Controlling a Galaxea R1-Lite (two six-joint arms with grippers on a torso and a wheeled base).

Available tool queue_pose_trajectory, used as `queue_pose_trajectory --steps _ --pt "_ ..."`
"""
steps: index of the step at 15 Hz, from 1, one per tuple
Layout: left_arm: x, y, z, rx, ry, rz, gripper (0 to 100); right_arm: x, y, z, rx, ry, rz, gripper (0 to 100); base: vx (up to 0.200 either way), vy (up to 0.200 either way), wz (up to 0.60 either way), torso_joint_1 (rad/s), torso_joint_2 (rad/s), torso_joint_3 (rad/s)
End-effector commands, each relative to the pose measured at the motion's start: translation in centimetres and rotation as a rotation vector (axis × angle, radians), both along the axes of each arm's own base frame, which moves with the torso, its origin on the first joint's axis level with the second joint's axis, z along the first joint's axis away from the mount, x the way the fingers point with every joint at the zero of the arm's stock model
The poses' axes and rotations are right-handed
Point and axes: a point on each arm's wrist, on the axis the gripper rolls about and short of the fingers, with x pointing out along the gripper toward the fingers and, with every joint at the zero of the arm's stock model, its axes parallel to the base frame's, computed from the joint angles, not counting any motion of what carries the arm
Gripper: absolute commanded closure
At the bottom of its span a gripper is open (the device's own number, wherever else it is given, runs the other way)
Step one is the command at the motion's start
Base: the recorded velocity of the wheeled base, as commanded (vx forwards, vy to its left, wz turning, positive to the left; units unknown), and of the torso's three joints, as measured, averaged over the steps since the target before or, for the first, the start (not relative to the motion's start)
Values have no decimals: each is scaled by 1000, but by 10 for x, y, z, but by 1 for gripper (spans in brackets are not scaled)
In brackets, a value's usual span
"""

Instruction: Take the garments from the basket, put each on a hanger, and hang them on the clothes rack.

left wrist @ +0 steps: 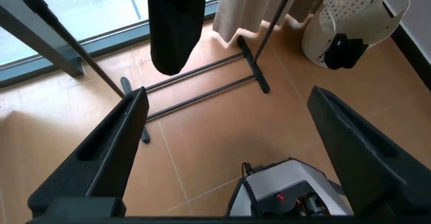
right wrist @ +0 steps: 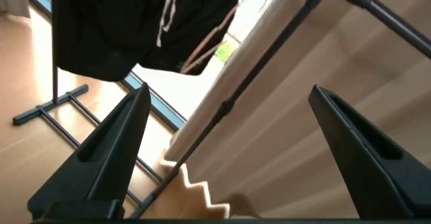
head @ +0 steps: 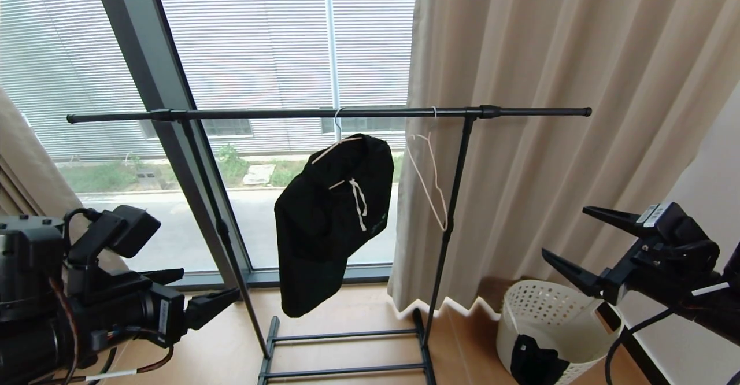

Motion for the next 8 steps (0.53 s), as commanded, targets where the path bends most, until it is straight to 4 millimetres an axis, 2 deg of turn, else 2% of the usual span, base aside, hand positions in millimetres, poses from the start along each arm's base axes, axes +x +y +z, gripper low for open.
queue_pose_trajectory --steps 1,2,3,5,6,8 --pt "-43 10 -6 -23 -74 12 0 -28 14 10 126 53 -234 0 0 0 0 0 0 0" --pt "-57 14 -14 -25 -84 22 0 -33 14 11 109 57 -329 0 0 0 0 0 0 0" --pt "-64 15 -18 -25 -83 22 0 -37 14 12 104 59 -352 0 0 0 0 0 0 0" --pt "-94 21 -35 -30 -99 25 0 -69 10 10 90 97 -377 0 0 0 0 0 0 0" --pt "-101 22 -39 -34 -113 25 0 -80 8 8 84 112 -384 0 0 0 0 0 0 0" --pt "-121 26 -37 -54 -227 24 0 -125 3 5 83 117 -402 0 0 0 0 0 0 0"
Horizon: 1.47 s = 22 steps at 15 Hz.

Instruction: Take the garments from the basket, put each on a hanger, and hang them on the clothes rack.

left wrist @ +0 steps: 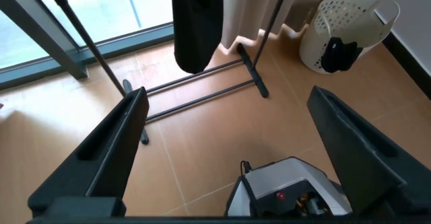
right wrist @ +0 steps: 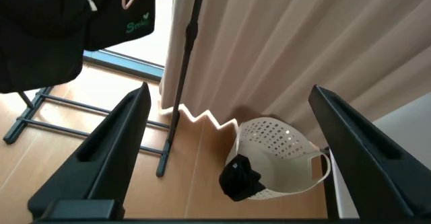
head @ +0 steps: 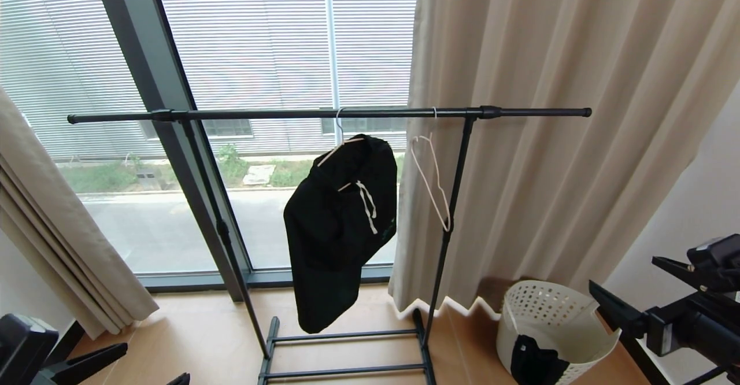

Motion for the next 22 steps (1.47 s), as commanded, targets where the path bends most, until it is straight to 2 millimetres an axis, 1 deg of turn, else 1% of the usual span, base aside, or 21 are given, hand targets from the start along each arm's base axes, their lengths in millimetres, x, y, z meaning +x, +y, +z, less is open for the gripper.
queue_pose_trajectory --steps 1,2,3,4,5,6,8,10,14,15,17,19,20,22 --pt "-32 6 -3 -26 -129 2 0 -66 -7 1 13 -55 -15 0 0 0 0 0 0 0" --pt "-44 8 -7 -31 -140 5 0 -87 -10 -4 42 -48 -24 0 0 0 0 0 0 0" --pt "-53 10 -11 -32 -154 3 0 -109 -12 -14 64 -18 -30 0 0 0 0 0 0 0" --pt "-57 11 -14 -31 -148 4 0 -118 -13 -19 66 -3 -30 0 0 0 0 0 0 0" --pt "-67 12 -20 -32 -145 3 0 -140 -15 -28 83 -5 -33 0 0 0 0 0 0 0" --pt "-71 13 -23 -34 -150 7 0 -150 -16 -32 94 -26 -34 0 0 0 0 0 0 0" --pt "-72 13 -24 -36 -161 10 0 -159 -17 -39 103 -43 -27 0 0 0 0 0 0 0" --pt "-76 14 -23 -39 -201 33 0 -161 -17 -39 149 -52 -32 0 0 0 0 0 0 0" --pt "-81 14 -23 -37 -271 99 0 -165 -17 -40 157 -95 -26 0 0 0 0 0 0 0" --pt "-84 14 -24 -50 -300 61 0 -166 -18 -41 158 -104 -24 0 0 0 0 0 0 0" --pt "-89 16 -24 -84 -336 -95 0 -166 -18 -41 156 -105 -27 0 0 0 0 0 0 0" --pt "-89 16 -24 -86 -344 -100 0 -166 -18 -41 156 -105 -30 0 0 0 0 0 0 0" --pt "-91 16 -25 -72 -375 -11 0 -166 -17 -41 154 -111 -60 0 0 0 0 0 0 0" --pt "-93 16 -25 -48 -409 81 0 -167 -17 -41 154 -123 -76 0 0 0 0 0 0 0"
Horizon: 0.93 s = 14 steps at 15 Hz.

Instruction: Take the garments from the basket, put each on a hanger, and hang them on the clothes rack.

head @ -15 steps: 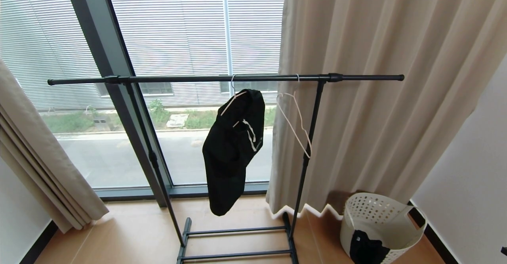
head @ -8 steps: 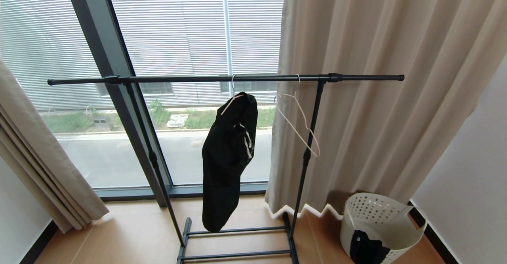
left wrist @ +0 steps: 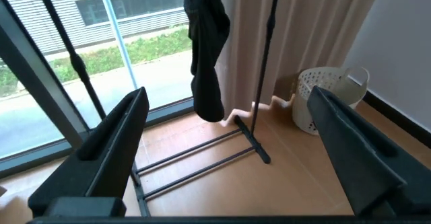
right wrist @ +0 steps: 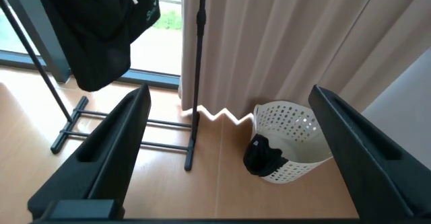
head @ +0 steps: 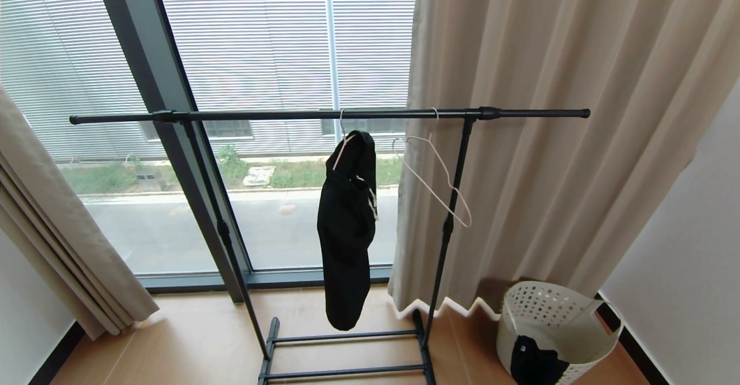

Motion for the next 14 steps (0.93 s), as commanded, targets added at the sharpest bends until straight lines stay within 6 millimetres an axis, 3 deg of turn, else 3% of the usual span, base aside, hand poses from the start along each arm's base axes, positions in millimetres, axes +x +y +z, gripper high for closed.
queue_pose_trajectory --steps 1,6,8,10,14 --pt "-3 0 -1 -4 -40 82 0 -1 0 0 0 -11 -15 0 0 0 0 0 0 0" --pt "-3 -2 -1 11 -47 288 0 -6 1 -2 2 -80 -72 0 0 0 0 0 0 0" --pt "-3 -3 -1 -12 -43 255 0 -6 1 -2 6 -86 -75 0 0 0 0 0 0 0" --pt "-8 -2 -2 -25 -97 117 0 -6 1 -2 4 -83 -69 0 0 0 0 0 0 0" --pt "-11 -2 -2 -21 -136 169 0 -6 2 -2 4 -83 -72 0 0 0 0 0 0 0"
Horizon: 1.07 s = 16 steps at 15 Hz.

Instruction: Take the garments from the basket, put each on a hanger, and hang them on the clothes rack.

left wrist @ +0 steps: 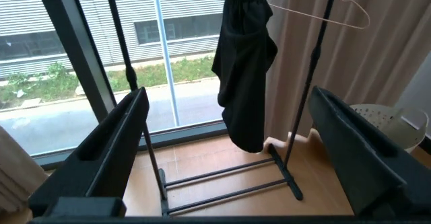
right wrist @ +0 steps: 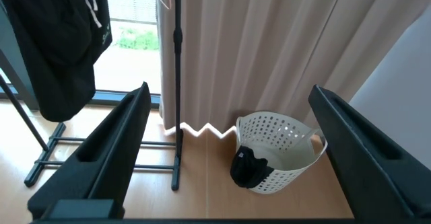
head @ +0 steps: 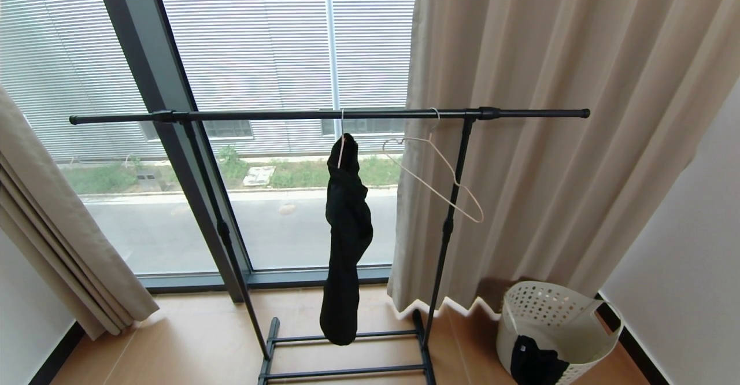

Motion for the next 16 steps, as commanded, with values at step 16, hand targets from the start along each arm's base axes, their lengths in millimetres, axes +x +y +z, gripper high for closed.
queue_pose_trajectory --steps 16 --pt "-2 0 0 -7 -27 20 0 0 1 1 76 -4 30 0 0 0 0 0 0 0"
